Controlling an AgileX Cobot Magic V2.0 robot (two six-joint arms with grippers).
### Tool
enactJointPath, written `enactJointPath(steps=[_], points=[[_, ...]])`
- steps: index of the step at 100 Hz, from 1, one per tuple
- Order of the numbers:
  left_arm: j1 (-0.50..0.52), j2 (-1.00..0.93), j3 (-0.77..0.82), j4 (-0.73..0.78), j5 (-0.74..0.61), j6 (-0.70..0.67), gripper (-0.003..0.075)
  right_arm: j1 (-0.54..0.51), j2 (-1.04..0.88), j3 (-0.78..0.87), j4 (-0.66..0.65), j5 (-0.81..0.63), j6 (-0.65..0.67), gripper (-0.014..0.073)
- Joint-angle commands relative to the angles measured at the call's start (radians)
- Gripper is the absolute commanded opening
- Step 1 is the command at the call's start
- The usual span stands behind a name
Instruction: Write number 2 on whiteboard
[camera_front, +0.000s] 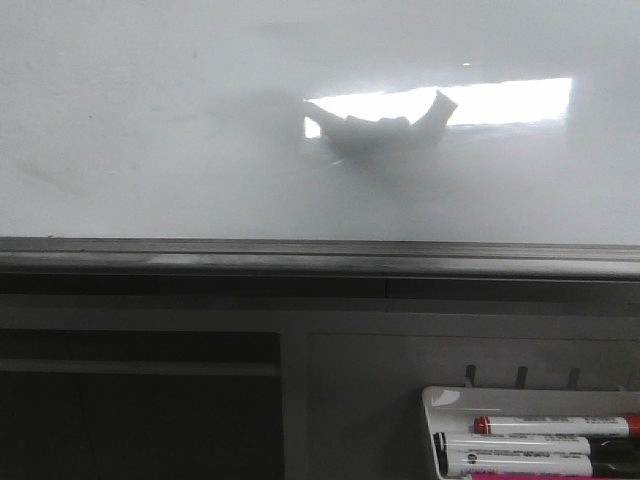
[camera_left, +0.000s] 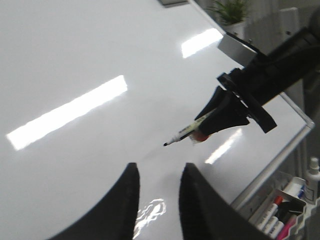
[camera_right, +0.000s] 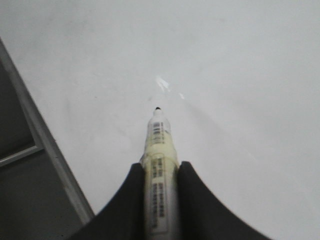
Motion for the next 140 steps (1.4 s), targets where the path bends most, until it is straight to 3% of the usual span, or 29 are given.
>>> enactJointPath(steps=[1, 57, 81, 96, 107, 124, 140], points=[[0.006, -0.054, 0.012, 0.081, -0.028, -0.11, -0.0013, -0.034, 0.022, -0.062, 0.033, -0.05, 0.008, -0.0071], [0.006, -0.132, 0.119, -0.069, -0.046, -0.11, -0.002, -0.067, 0.173, -0.153, 0.033, -0.052, 0.087, -0.0069], [0.006, -0.132, 0.119, -0.069, -0.046, -0.11, -0.002, -0.173, 0.165, -0.153, 0.031, -0.037, 0.088, -0.0069], [0.006, -0.132, 0.119, -0.069, -0.046, -0.11, -0.002, -0.264, 0.132, -0.153, 0.024, 0.066, 0.093, -0.0059], [0.006, -0.132, 0.119, -0.069, -0.046, -0.11, -0.002, -0.306, 0.092, -0.153, -0.059, 0.152, 0.167, -0.0059], [0.006, -0.132, 0.119, -0.069, -0.048, -0.11, -0.002, -0.298, 0.073, -0.142, -0.133, 0.306, 0.301, -0.0059], [0.006, -0.132, 0.119, -0.069, -0.048, -0.11, -0.002, -0.223, 0.088, -0.067, -0.101, 0.234, 0.312, -0.0059]])
